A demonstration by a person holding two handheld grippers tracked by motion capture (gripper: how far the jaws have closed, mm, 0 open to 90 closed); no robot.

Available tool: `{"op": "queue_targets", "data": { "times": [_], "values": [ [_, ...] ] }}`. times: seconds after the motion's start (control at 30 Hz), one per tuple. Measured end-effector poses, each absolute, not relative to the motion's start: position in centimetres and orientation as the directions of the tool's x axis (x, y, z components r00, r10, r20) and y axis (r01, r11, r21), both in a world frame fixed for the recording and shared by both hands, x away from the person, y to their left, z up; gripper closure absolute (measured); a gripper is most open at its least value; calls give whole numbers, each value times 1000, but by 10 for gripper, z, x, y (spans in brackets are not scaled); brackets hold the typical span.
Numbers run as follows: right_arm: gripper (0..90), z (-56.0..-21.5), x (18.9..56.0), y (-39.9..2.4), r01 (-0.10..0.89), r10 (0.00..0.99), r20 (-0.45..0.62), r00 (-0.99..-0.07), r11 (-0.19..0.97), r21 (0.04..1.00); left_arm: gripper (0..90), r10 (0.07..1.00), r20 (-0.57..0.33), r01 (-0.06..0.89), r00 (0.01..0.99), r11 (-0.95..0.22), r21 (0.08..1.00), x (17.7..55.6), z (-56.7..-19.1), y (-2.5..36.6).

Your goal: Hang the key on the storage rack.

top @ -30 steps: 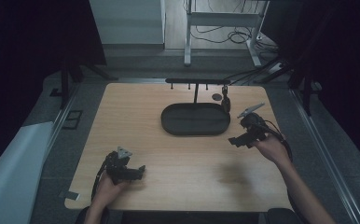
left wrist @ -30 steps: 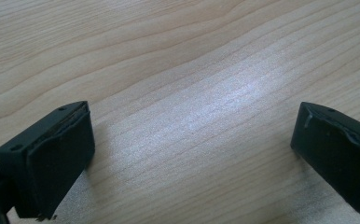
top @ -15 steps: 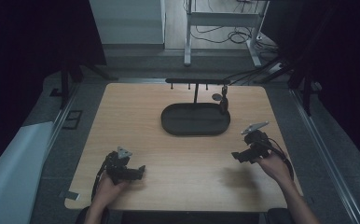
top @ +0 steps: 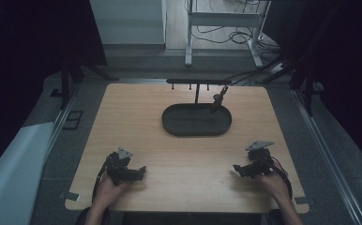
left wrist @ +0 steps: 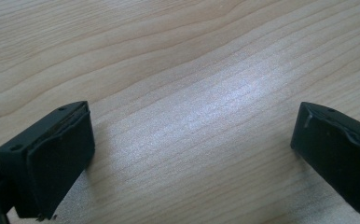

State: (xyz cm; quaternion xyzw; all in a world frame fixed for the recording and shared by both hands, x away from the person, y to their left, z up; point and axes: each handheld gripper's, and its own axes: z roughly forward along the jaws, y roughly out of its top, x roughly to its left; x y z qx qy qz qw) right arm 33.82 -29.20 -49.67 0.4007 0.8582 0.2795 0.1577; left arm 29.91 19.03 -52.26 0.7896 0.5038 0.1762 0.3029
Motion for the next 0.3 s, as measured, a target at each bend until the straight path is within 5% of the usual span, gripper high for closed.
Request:
{"op": "queue_targets", "data": {
  "times": [0.3],
  "values": [
    [31, -507, 332, -295, 605, 783, -47, -621, 516, 607, 0, 903, -28, 689, 429, -307, 657, 299, -523, 190]
  ]
}}
